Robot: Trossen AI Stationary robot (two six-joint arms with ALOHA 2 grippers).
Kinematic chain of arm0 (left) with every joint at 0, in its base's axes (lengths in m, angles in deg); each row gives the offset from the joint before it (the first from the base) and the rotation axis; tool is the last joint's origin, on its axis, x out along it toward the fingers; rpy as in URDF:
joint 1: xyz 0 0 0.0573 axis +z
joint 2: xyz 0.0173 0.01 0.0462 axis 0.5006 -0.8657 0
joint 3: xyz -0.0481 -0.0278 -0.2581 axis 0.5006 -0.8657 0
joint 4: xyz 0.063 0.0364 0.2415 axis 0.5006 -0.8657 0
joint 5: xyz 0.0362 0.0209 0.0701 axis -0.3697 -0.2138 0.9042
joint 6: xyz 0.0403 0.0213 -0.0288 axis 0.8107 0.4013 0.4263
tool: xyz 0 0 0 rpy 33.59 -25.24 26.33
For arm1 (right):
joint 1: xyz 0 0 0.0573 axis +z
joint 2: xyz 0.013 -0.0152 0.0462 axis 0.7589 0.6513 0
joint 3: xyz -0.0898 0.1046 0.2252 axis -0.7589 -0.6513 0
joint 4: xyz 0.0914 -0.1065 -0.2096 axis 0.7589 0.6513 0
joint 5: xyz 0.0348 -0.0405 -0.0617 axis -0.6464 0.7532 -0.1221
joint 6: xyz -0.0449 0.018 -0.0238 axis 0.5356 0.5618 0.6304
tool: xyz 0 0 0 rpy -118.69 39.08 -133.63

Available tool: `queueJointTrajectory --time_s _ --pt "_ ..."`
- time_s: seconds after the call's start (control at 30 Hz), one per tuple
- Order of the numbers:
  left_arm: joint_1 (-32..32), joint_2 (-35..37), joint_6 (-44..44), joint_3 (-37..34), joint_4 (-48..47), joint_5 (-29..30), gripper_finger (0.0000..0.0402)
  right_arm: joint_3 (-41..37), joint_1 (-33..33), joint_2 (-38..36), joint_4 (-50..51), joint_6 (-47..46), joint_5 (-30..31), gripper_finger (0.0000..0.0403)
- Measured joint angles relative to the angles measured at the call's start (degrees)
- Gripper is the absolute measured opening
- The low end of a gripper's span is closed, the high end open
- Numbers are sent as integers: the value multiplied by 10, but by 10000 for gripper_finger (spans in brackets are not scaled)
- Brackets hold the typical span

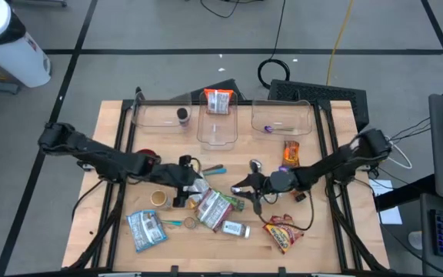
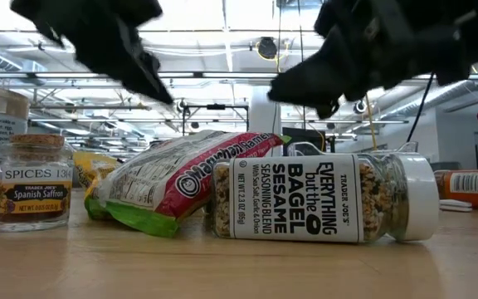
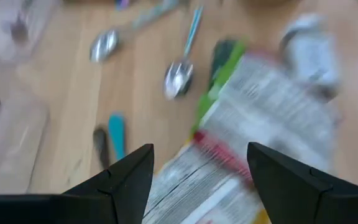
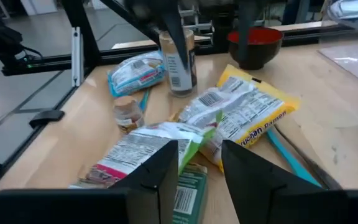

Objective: Pick & Place Food Item
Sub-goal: Put the golden seasoning bottle into the left transparent bin

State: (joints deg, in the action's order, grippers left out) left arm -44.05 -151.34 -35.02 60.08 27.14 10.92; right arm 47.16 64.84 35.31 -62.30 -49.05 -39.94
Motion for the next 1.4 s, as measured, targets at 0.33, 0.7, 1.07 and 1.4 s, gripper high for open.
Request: queueJointTrajectory --time_s 0.33,0.7,1.07,1.4 --pt "-27 158 -71 132 -322 101 266 0 0 117 -112 7 -1 114" --pt "-51 173 -175 255 -519 118 266 0 0 105 -159 66 -3 114" --pt "-161 77 -315 255 -608 101 266 1 0 82 -162 45 -17 114" --pt "-203 8 -357 255 -609 74 266 1 -5 82 -171 33 -17 114"
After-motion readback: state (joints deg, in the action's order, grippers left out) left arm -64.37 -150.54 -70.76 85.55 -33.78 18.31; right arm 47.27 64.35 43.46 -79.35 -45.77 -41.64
